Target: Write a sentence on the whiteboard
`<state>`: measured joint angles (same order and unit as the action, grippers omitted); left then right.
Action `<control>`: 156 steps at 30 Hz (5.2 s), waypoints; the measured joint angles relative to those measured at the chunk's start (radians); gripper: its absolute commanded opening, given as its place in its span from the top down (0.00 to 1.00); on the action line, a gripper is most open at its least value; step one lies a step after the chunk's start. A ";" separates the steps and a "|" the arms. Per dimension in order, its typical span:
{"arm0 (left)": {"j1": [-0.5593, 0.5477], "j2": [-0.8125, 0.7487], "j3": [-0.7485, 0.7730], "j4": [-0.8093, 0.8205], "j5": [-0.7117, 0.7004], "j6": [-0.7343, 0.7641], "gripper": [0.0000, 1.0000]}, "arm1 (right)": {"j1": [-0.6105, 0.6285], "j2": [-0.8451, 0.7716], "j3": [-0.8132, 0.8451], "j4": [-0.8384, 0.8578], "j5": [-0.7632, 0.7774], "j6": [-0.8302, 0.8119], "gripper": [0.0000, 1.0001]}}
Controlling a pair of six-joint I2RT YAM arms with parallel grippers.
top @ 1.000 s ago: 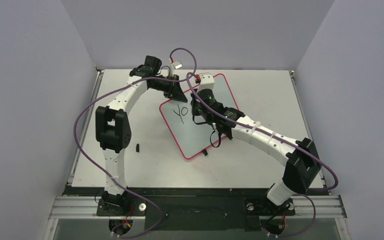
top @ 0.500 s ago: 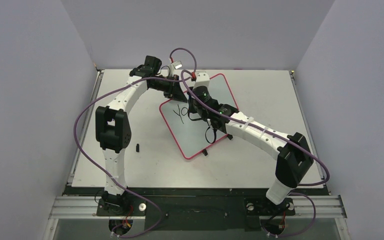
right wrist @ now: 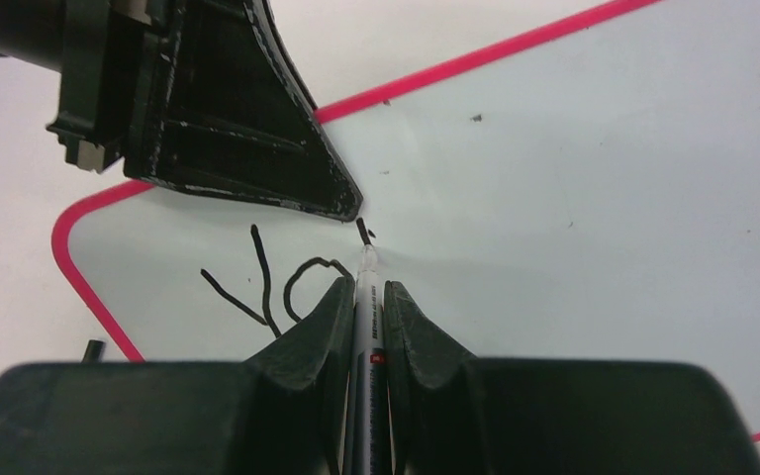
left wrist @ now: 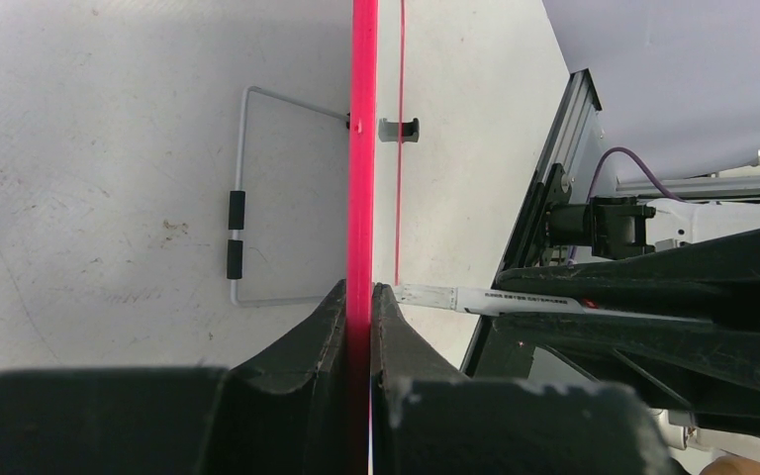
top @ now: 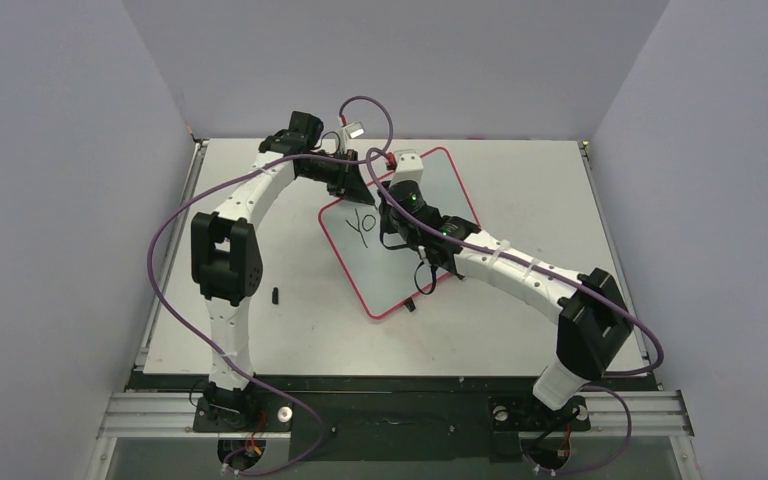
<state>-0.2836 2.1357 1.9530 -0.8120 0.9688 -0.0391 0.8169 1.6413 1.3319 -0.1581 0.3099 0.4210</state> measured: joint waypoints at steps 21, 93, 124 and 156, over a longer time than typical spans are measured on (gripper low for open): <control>-0.002 0.000 0.007 -0.006 -0.004 0.008 1.00 | -0.007 -0.058 -0.105 -0.001 0.012 0.039 1.00; -0.026 -0.014 0.040 -0.048 -0.024 0.044 1.00 | -0.314 -0.158 -0.095 -0.007 -0.126 0.022 1.00; -0.027 -0.015 0.046 -0.074 -0.051 0.038 1.00 | -0.275 -0.049 -0.054 0.106 -0.239 0.060 1.00; -0.034 -0.016 0.057 -0.075 -0.042 0.052 1.00 | -0.312 -0.143 -0.171 0.043 -0.159 0.039 1.00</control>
<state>-0.3180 2.1193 2.0102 -0.8867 0.9264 0.0128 0.5049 1.4986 1.1606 -0.1154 0.1505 0.4595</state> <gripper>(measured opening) 0.039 0.099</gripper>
